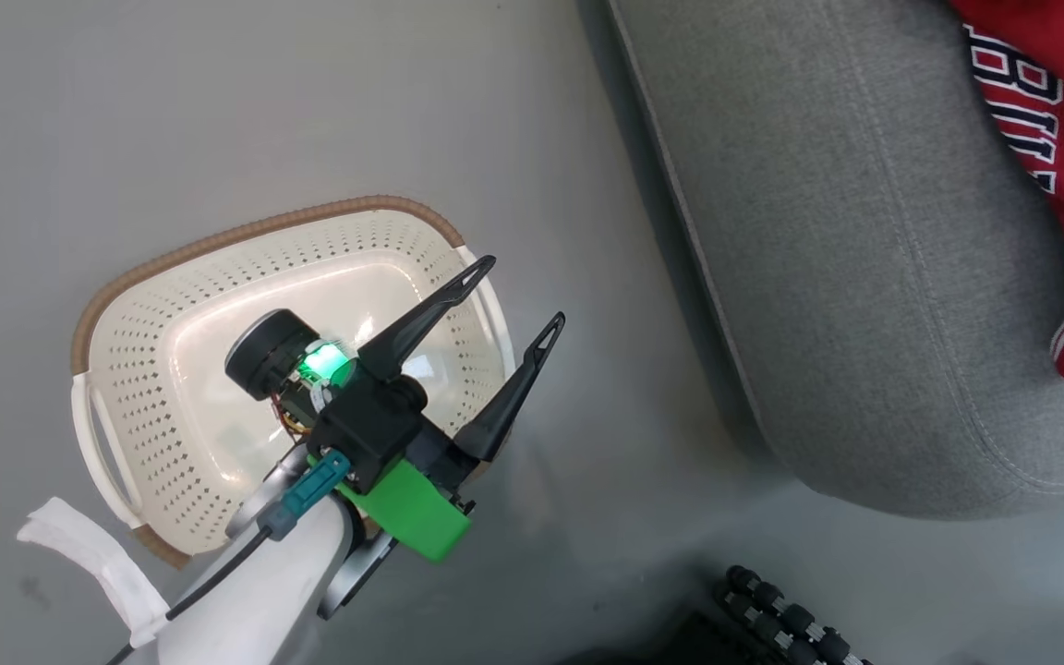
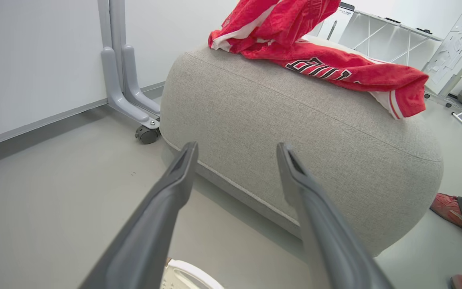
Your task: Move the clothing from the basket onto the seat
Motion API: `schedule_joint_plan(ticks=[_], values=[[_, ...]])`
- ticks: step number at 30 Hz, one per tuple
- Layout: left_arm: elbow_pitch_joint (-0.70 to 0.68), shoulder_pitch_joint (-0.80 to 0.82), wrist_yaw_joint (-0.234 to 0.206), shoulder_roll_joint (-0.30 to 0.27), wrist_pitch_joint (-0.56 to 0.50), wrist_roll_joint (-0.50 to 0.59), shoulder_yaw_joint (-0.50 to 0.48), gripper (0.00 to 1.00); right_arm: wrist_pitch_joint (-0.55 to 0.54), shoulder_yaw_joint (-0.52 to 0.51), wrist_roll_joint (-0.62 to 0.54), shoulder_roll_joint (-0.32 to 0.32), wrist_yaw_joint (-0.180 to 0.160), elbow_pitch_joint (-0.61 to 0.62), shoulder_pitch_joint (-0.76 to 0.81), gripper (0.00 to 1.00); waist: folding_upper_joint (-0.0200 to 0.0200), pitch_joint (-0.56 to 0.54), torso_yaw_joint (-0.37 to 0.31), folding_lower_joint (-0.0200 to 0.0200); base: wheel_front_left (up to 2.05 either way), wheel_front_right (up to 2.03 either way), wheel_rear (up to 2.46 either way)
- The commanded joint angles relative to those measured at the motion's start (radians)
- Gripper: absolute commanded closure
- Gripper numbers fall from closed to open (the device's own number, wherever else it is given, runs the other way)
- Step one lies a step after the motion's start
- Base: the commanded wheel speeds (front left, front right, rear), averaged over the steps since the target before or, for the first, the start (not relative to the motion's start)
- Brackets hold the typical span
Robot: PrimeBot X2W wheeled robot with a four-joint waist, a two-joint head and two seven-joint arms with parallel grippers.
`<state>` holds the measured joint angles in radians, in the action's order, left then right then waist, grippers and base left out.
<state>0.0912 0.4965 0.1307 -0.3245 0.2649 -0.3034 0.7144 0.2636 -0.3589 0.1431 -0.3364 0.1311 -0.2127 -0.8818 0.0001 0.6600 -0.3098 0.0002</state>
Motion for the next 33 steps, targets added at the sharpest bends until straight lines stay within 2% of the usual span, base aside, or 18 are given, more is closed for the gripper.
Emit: schedule_joint_plan(ticks=[1,7,13,14,15,21,26,33], values=[[-0.001,-0.015,0.000,0.008,-0.001,-0.006,-0.005,0.00,0.002,-0.034,-0.014,0.011,-0.001,-0.009,0.065,1.00,-0.0001,0.013,0.024,-0.0002,0.00,0.00,0.00],[-0.028,-0.059,0.000,0.026,-0.001,-0.045,-0.035,0.00,0.002,-0.167,-0.106,0.124,-0.001,-0.062,0.302,1.00,-0.0001,-0.048,0.002,-0.0002,0.00,0.00,0.00],[-0.015,-0.095,0.000,0.031,-0.001,-0.062,-0.032,0.00,0.002,-0.254,-0.150,0.202,-0.001,-0.133,0.480,1.00,-0.0001,-0.135,-0.017,-0.0002,0.00,0.00,0.00],[-0.013,-0.100,0.000,0.030,-0.001,-0.065,-0.031,0.00,0.002,-0.268,-0.155,0.211,-0.001,-0.142,0.497,0.89,-0.0001,-0.148,-0.018,-0.0002,0.00,0.00,0.00],[-0.017,-0.106,0.000,0.033,-0.001,-0.071,-0.030,0.00,0.002,-0.284,-0.163,0.222,-0.001,-0.143,0.514,0.00,-0.0001,-0.161,-0.019,-0.0002,0.00,0.00,0.00],[-0.013,-0.144,0.000,0.055,-0.001,-0.098,-0.057,0.00,0.002,-0.336,-0.185,0.270,-0.001,-0.104,0.615,0.00,-0.0001,-0.237,-0.014,-0.0002,0.00,0.00,0.00],[-0.010,-0.181,0.000,0.093,-0.001,-0.086,-0.104,0.00,0.002,-0.317,-0.174,0.284,-0.001,-0.061,0.701,0.00,-0.0001,-0.296,0.016,-0.0002,0.00,0.00,0.00],[-0.010,-0.265,0.000,0.168,-0.001,-0.068,-0.196,0.00,0.002,-0.088,-0.066,0.284,-0.001,-0.018,0.823,0.00,-0.0001,-0.408,0.120,-0.0002,0.00,0.00,0.00]])
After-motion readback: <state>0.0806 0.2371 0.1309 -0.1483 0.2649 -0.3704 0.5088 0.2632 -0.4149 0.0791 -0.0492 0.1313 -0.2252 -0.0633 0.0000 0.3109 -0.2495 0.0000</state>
